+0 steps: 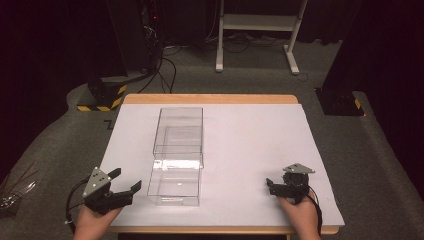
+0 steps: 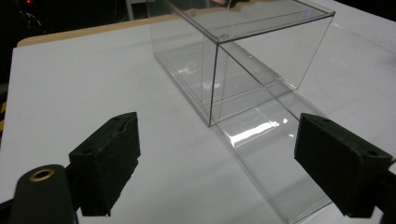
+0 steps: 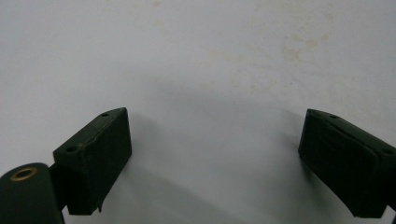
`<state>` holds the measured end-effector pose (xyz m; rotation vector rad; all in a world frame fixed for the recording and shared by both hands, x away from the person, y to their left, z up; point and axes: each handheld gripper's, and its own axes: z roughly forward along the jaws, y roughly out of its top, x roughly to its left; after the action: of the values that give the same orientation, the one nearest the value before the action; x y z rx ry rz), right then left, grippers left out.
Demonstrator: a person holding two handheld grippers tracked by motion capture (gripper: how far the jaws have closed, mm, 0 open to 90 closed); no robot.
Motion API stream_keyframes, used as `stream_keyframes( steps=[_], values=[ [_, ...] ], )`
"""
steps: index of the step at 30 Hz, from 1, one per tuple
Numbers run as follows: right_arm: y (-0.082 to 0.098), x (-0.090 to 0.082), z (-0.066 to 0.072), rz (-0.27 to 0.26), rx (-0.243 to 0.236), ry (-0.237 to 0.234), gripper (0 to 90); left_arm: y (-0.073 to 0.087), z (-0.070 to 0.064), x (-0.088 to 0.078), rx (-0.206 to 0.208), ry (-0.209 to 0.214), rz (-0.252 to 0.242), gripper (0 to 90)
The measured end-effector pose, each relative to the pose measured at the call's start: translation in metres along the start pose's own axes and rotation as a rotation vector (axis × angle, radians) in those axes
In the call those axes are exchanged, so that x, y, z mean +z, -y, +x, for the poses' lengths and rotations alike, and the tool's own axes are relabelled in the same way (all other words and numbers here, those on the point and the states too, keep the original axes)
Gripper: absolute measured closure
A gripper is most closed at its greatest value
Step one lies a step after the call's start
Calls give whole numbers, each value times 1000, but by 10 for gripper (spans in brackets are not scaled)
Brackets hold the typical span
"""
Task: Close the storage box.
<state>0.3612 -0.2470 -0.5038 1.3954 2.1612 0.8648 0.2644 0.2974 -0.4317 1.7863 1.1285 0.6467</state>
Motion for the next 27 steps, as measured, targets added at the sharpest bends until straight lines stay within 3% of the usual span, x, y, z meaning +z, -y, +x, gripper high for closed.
stream_keyframes(
  steps=[13,27],
  values=[
    [0,0,0,0,0,0,92,-5,-16,-5,1,75,-44,141],
    [0,0,0,1,3,-1,92,0,-30,5,24,118,-19,127]
  ],
)
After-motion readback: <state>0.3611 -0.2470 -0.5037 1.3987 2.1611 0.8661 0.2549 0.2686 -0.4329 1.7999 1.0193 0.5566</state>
